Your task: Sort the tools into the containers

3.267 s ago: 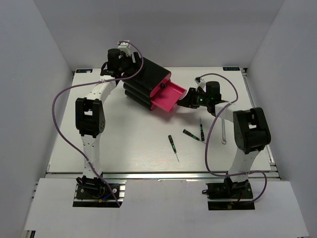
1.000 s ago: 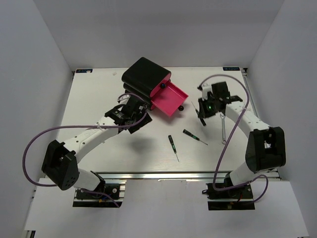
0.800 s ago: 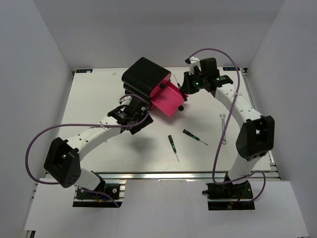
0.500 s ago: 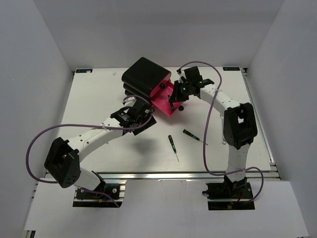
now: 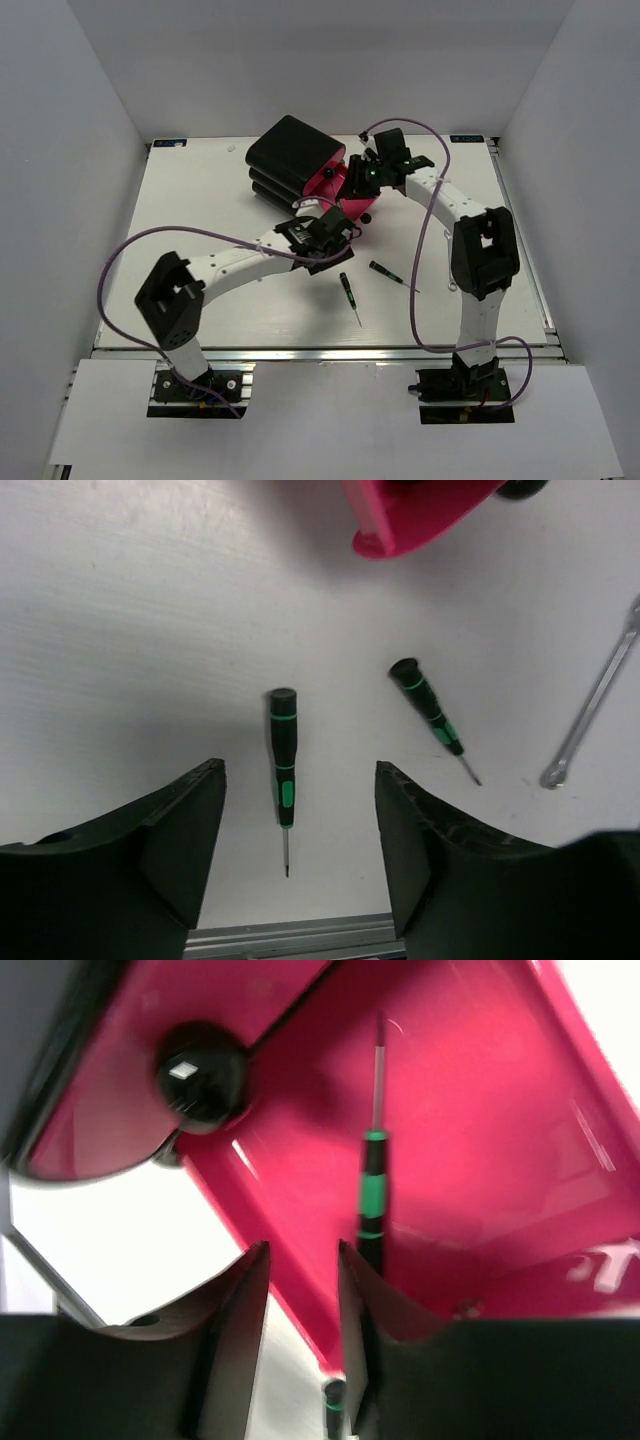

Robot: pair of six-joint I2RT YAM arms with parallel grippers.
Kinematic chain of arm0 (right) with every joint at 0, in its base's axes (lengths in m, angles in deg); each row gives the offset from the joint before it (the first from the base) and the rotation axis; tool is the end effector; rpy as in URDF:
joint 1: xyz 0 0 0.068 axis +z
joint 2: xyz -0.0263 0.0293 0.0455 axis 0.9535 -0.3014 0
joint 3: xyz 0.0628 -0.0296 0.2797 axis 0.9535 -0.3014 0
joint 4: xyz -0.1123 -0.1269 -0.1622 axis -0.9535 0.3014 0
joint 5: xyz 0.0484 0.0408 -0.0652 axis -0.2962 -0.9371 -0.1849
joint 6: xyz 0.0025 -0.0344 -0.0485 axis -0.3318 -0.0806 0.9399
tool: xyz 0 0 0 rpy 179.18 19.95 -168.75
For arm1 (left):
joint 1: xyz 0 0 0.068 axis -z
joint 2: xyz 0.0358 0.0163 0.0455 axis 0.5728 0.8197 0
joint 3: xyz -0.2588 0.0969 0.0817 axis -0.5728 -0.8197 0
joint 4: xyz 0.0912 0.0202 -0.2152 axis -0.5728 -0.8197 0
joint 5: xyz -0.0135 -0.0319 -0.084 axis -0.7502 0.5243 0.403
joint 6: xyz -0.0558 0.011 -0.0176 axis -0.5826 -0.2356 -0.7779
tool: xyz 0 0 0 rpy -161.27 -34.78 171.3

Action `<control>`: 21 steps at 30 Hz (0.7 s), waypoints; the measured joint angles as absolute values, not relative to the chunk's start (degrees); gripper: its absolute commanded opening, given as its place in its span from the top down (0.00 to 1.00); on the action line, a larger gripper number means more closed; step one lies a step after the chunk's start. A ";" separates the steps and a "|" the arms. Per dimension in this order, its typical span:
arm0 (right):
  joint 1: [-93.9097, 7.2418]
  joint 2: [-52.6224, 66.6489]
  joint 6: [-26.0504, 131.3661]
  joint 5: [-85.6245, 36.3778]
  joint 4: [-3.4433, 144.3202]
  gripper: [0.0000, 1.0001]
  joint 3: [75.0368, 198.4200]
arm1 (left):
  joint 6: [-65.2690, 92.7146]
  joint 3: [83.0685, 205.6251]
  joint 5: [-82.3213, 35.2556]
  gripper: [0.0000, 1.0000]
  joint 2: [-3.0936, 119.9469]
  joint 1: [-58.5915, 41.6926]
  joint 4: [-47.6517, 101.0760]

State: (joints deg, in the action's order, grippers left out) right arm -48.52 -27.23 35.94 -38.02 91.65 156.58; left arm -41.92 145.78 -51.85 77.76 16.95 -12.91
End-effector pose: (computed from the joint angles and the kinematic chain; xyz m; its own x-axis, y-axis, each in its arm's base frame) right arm 0.4041 0.1966 0.2734 -0.8059 0.0499 -0.5899 -0.3296 0.7900 0.5170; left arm 0.2130 -0.2473 0.2722 -0.7840 -0.4037 -0.4715 -0.2423 0.8984 -0.3663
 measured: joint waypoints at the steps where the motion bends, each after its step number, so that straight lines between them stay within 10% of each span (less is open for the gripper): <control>1: -48.78 -26.18 36.53 -38.24 91.65 0.67 156.03 | -42.51 146.92 -51.98 0.32 79.62 17.69 -13.48; 21: -67.95 12.02 63.83 -49.34 95.47 0.57 122.22 | -49.57 156.71 -52.57 0.41 99.86 24.40 -21.28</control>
State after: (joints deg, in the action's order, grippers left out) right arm -67.95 12.02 63.83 -49.34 95.47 122.22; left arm -49.57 156.71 -52.57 99.86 24.40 -21.28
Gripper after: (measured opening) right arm 0.426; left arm 0.610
